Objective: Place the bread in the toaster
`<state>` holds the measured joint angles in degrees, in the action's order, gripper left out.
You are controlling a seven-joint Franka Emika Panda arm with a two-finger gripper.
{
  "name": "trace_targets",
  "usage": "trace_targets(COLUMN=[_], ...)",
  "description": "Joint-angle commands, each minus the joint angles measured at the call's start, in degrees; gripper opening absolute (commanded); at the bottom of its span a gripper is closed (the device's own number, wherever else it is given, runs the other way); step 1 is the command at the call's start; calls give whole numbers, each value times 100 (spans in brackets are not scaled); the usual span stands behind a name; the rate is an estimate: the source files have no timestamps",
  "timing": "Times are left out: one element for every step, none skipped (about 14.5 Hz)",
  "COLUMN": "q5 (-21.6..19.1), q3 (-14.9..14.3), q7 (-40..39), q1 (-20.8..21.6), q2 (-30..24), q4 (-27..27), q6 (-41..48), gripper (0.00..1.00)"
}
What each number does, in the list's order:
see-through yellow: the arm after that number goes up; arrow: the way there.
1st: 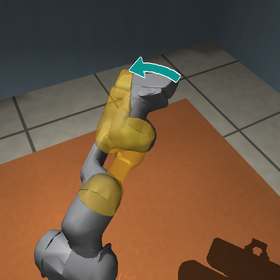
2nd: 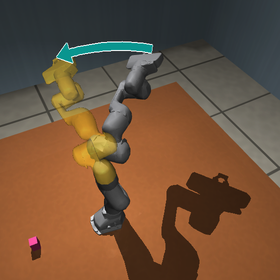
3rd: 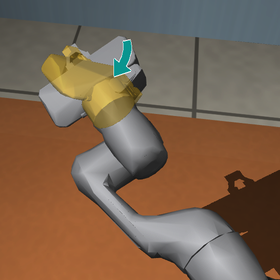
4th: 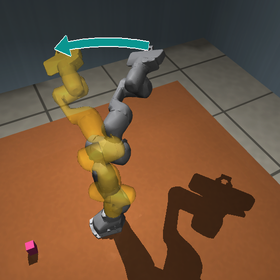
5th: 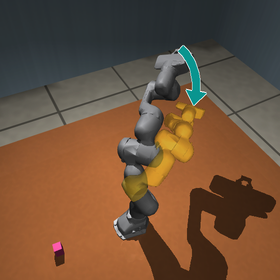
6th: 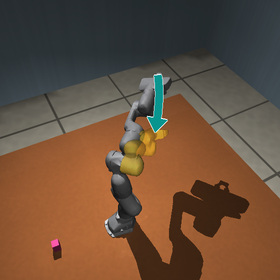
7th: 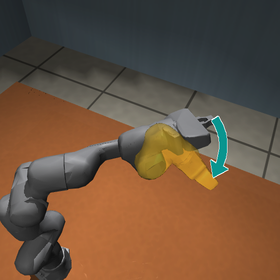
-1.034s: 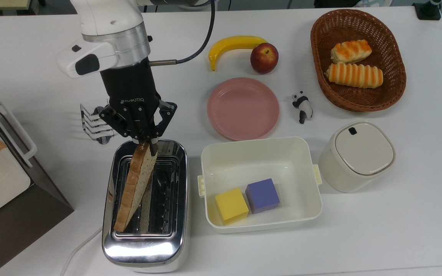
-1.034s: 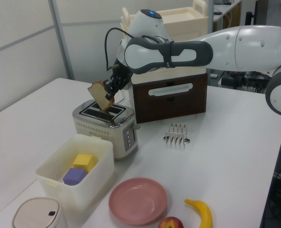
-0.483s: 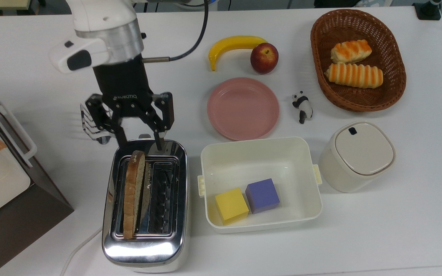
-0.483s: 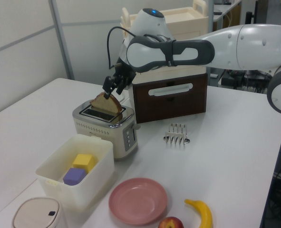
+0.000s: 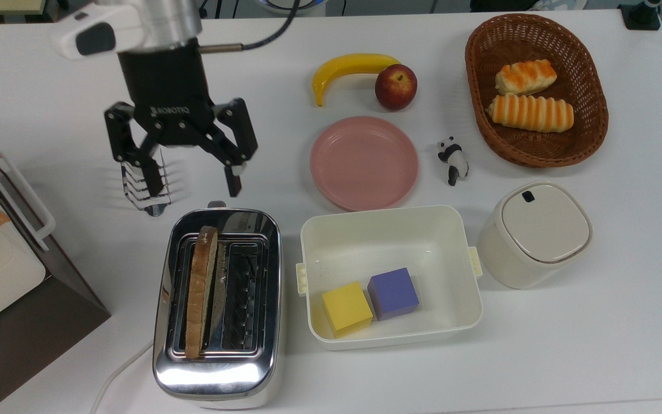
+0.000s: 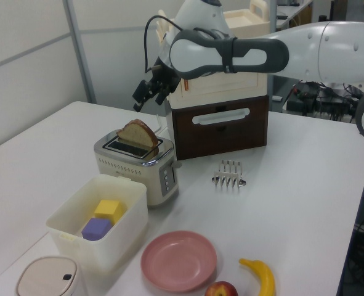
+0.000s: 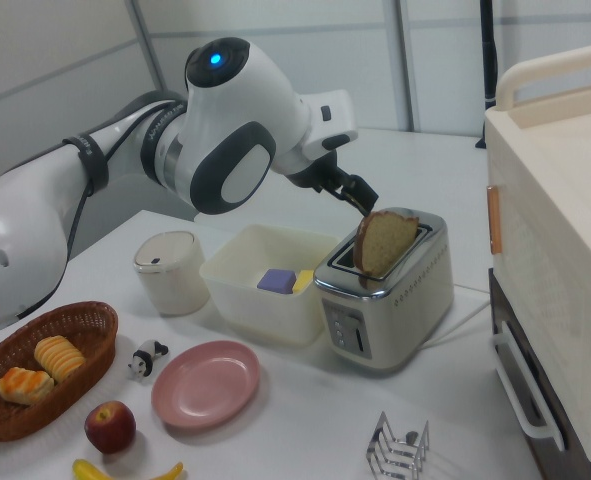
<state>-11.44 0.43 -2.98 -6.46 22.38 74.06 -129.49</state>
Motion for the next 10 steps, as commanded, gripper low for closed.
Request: trace_targets(q5=[-17,45,80,124,298,413,519,624,730,818], q3=[-52,-52,-52,-52,-52,-52,-52,-52,-52,-52], q7=[-175,-507,-685,-826,-931,-941,-941,-941,-941,-941], q1=[-259,-347,-426,-479,-505,-506,-506,-506,-506,-506], q2=[-453,-585,-647,-709,-779,-806,-815,-823,-823,-823], q4=[222,222,222,222,222,222,222,222,222,222], q6=[800,1212,1477,1749,2109,2269,2375,2515,2699,2901], gripper=[100,100,100,100,100,100,100,100,100,100])
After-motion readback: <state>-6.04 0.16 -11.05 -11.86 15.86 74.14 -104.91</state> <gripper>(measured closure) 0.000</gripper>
